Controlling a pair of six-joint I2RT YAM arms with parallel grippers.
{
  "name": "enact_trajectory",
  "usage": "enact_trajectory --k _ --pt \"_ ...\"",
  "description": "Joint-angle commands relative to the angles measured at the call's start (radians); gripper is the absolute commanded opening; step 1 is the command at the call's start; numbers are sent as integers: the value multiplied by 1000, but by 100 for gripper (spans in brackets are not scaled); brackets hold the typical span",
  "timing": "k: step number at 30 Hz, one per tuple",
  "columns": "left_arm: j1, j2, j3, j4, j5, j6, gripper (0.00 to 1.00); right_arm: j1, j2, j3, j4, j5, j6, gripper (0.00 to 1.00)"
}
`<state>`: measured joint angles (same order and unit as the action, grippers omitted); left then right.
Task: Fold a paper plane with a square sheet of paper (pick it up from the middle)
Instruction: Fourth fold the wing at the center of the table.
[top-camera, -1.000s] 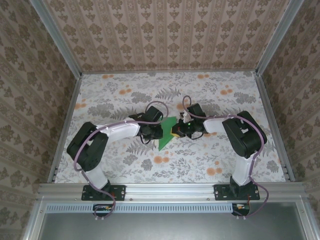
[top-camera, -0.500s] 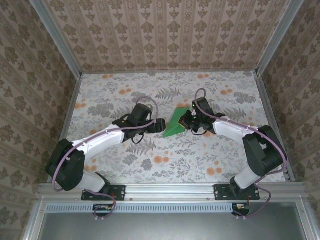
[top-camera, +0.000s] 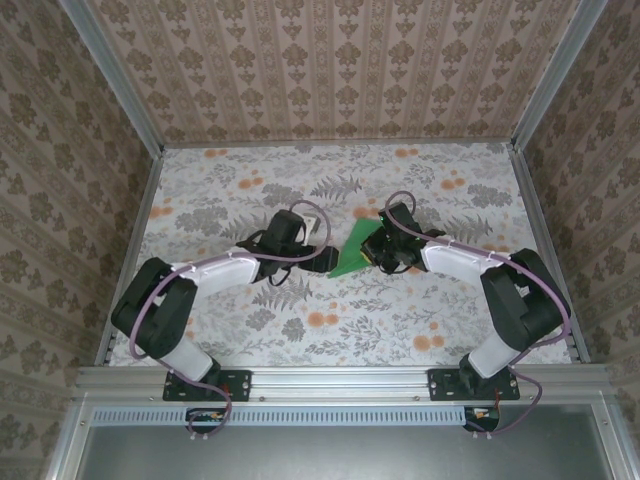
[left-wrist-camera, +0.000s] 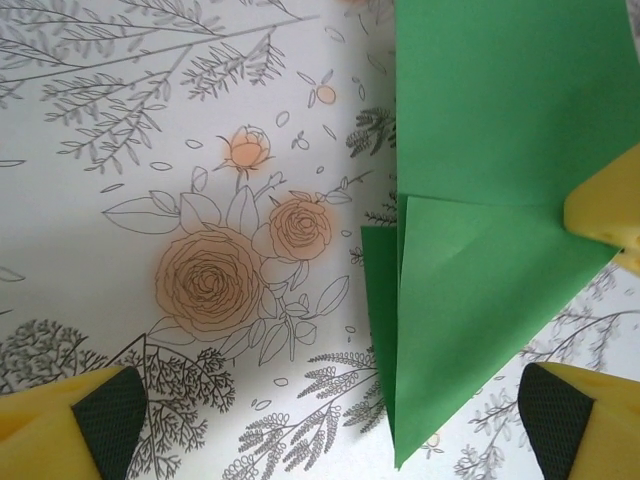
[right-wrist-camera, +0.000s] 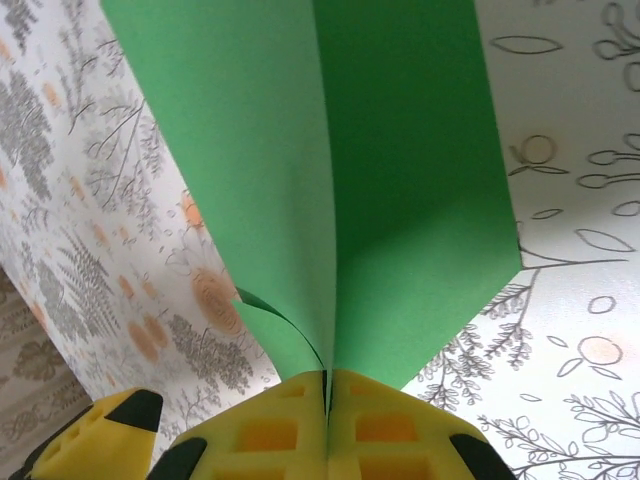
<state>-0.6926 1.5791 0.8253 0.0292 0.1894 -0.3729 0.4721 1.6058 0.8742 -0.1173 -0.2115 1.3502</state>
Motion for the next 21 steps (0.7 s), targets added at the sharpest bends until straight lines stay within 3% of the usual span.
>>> enact_trajectory --k 1,7,13,21 --pt "-31 18 13 90 31 140 97 5 17 -4 -56 39 98 0" --pt "-67 35 -33 216 87 280 97 5 18 21 -101 36 97 1" --pt "-83 87 -9 216 85 370 93 5 19 43 -127 34 97 1" --pt "-137 165 11 266 52 459 79 1 17 65 -146 25 101 4"
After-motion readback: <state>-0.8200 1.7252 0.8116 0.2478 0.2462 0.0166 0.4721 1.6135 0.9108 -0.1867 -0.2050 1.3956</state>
